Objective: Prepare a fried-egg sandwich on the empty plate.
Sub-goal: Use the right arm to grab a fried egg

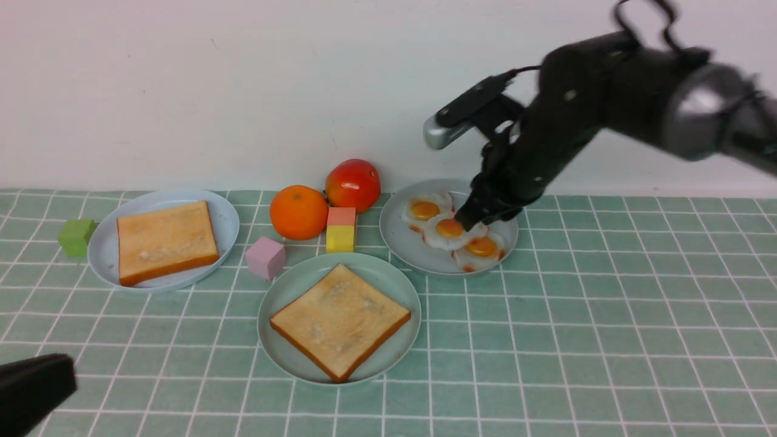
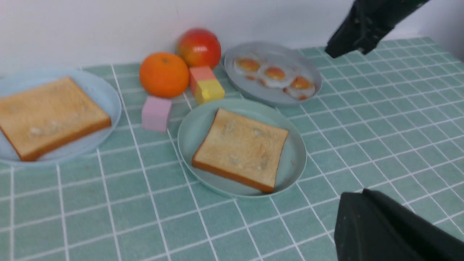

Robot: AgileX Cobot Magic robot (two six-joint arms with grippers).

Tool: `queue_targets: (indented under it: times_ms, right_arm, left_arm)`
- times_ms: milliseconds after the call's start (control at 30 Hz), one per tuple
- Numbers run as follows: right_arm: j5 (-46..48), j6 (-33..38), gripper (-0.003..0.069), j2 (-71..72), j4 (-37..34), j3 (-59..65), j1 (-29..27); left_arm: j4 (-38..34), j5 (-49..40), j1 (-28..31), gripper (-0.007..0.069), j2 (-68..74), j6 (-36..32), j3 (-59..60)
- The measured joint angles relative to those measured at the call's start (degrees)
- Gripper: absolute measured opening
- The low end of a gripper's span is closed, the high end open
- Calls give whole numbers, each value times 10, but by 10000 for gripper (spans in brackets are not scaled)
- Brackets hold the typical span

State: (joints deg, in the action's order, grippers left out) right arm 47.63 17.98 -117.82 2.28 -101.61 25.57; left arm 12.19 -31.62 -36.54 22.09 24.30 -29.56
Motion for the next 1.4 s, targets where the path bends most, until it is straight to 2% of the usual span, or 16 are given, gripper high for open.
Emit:
queue_targets:
  times_ms: [33,67,167,267,400,567,700,867,967,1100,1400]
  right_arm:
    - [-1,0,206,-3,0,0,2]
    - [-17,0,267,-21,20,-13,7]
    - [-42,-1,377,-53,38,-27,13]
    - [-46,-14,430,-66,41,-28,12]
    - [-14,-37,442,-67,18,-53,-9]
    - [16,1,440,-70,-48,-88,-33]
    - [3,18,440,-84,-56,-91,-23]
    - [-30,16,474,-122,-11,-91,6]
    - [-53,-4,526,-137,37,-91,17]
    - [-75,-11,569,-147,65,-91,21]
    - [-111,-14,584,-172,93,-91,25]
  left_arm:
    - [0,1,0,-13,2,1,0]
    - [-1,3,0,-13,17,14,0]
    - [-2,3,0,-13,41,25,0]
    - [-2,4,0,-13,54,28,0]
    - [-2,5,0,-13,56,28,0]
    - [16,6,0,-13,58,28,0]
    - [21,9,0,-13,59,28,0]
    - [23,16,0,-13,59,28,0]
    - [24,17,0,-13,59,28,0]
    - [24,18,0,-13,59,28,0]
    - [24,19,0,-13,59,28,0]
